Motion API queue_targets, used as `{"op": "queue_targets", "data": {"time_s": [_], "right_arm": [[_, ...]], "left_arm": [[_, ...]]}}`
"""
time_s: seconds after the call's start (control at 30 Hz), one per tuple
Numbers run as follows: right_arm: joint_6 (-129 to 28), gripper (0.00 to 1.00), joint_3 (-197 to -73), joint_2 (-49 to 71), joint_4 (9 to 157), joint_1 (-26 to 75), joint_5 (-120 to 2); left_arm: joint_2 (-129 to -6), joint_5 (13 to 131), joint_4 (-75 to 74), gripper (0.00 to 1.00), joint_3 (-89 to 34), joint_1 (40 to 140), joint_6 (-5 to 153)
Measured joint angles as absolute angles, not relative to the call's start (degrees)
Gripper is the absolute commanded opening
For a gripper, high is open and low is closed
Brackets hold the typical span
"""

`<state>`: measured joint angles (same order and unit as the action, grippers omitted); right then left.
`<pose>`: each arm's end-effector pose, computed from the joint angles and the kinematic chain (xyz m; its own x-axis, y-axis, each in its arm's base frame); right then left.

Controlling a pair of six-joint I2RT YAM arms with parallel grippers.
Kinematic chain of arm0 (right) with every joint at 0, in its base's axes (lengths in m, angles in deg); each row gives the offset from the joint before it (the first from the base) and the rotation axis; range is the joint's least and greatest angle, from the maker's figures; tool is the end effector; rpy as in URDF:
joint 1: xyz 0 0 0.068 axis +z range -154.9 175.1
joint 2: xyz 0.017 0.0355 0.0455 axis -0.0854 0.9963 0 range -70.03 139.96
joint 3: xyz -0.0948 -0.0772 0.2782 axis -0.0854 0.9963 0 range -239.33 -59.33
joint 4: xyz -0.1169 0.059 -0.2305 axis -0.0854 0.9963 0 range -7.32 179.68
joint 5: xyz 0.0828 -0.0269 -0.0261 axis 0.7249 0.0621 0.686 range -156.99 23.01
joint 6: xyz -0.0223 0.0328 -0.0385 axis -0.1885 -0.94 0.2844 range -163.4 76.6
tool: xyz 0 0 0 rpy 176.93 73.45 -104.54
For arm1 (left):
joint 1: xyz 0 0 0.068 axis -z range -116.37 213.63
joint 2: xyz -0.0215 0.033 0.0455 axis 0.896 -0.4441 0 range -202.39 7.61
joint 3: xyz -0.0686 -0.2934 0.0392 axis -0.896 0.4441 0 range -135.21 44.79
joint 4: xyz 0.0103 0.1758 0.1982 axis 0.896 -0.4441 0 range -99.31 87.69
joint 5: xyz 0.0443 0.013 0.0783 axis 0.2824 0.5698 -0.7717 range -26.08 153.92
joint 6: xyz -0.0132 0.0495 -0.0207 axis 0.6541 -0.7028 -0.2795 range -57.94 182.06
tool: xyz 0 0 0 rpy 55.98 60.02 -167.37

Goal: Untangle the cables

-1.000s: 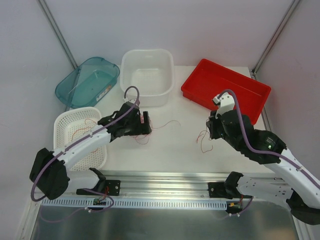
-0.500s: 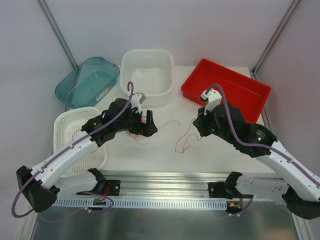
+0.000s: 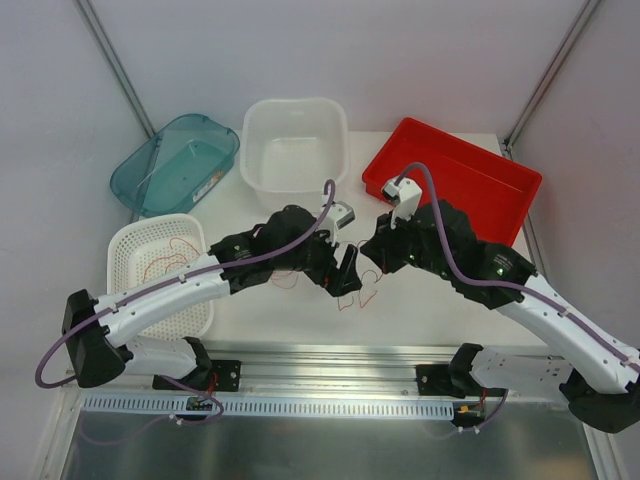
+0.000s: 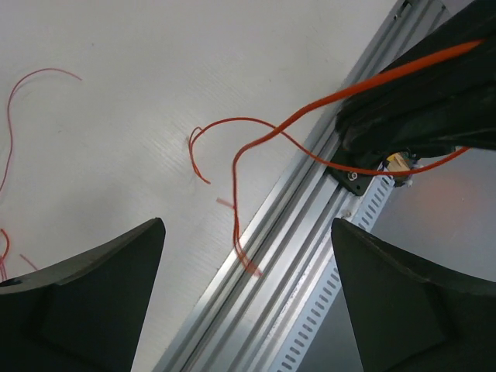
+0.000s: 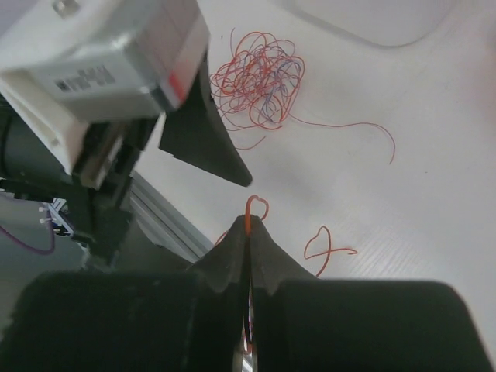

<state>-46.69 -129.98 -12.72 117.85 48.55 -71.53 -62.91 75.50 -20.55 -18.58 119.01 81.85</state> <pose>0.1167 0.1524 0.4369 -0.2647 -0.2609 -0.9284 -0.7431 0.6687 0.0239 0.1506 -0.2313 0.3736 -0.5370 0.1941 -0.8210 0.7730 0.5029 -0.3868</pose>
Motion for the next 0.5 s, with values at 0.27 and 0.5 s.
{"op": "queue_targets", "data": {"time_s": [0.27, 0.5], "right_arm": [[-49.77, 0.01, -129.04, -12.89, 114.27, 48.53, -67.68], [-50.98, 0.01, -128.71, -14.57, 114.42, 48.38, -66.68]], "left_arm": [[-66.36, 73.84, -9.84, 0.87, -14.93, 123.53, 77.52], [-67.28, 72.33, 0.45, 0.81, -10.21, 125.19, 74.92]]}}
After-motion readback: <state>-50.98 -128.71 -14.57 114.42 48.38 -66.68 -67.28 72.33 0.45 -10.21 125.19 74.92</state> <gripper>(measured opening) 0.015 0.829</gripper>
